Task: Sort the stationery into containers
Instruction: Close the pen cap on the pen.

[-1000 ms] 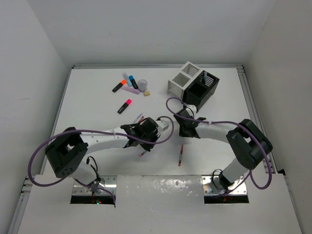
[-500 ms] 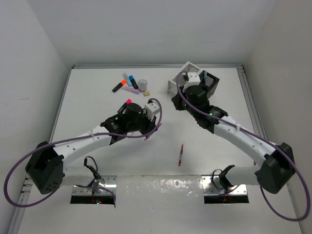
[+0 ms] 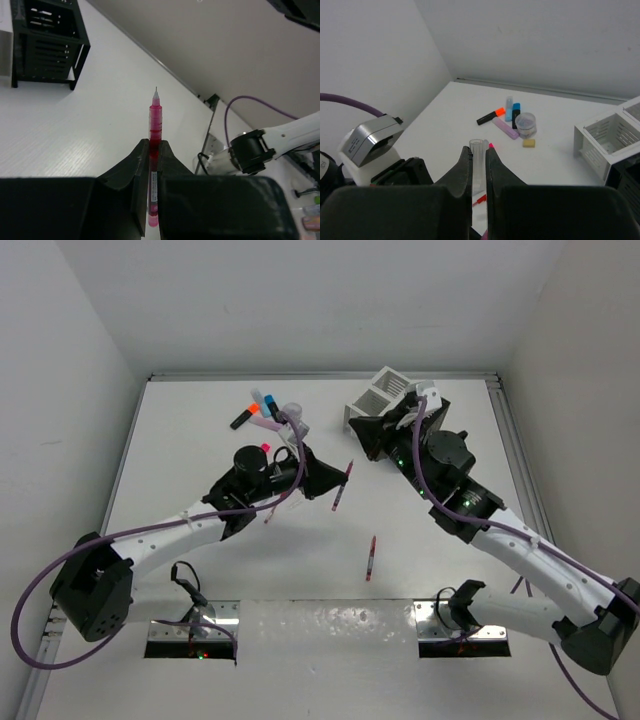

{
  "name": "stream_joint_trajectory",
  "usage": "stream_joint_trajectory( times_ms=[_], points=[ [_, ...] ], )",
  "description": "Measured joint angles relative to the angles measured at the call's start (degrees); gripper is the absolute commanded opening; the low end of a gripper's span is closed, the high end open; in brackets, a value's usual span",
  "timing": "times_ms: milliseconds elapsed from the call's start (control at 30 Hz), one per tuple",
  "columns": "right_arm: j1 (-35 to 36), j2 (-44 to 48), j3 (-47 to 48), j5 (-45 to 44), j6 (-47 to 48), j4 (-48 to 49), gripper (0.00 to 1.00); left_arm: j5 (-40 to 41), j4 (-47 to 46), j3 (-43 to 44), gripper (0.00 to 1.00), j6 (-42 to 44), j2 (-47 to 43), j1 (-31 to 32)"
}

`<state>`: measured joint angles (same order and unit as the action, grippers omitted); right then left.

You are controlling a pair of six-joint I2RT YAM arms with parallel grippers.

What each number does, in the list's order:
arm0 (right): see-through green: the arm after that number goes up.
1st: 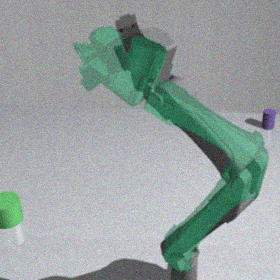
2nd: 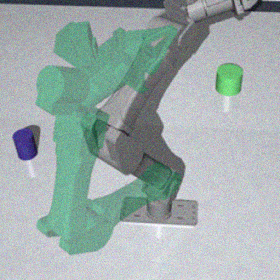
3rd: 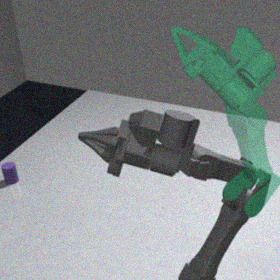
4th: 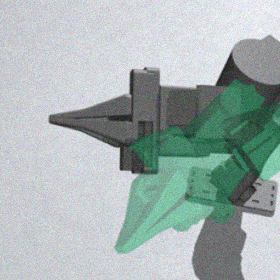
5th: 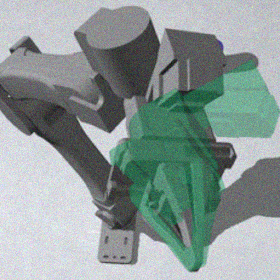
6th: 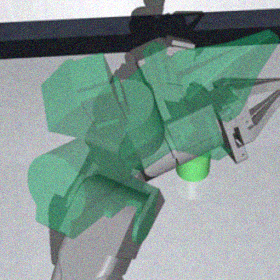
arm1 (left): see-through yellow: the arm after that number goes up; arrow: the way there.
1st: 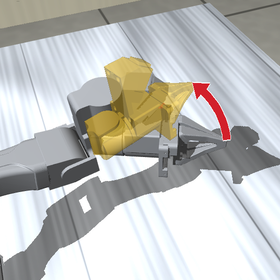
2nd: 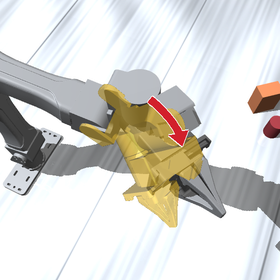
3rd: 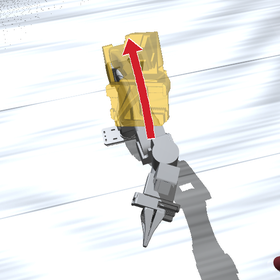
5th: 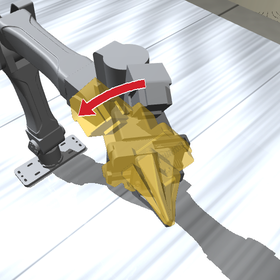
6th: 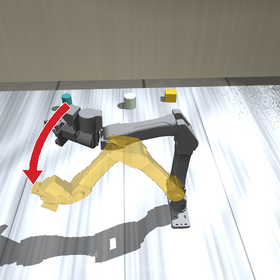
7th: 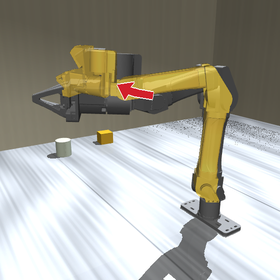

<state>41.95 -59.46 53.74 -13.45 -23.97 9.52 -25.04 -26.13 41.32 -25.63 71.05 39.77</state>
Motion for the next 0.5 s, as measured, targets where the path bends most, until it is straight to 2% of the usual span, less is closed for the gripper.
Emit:
stream_joint_trajectory(
  times_ms=[267,500],
  points=[
    [3.5,0.7,-2.8,-1.6,0.3,3.3,0.0,-3.1,-5.9,-2.5,0.0,-5.3,-0.7,-1.7],
    [5.1,0.7,-4.3,-4.1,0.9,5.3,0.0,-5.7,-7.3,-2.8,0.0,-4.5,-2.9,-3.5]
  ],
)
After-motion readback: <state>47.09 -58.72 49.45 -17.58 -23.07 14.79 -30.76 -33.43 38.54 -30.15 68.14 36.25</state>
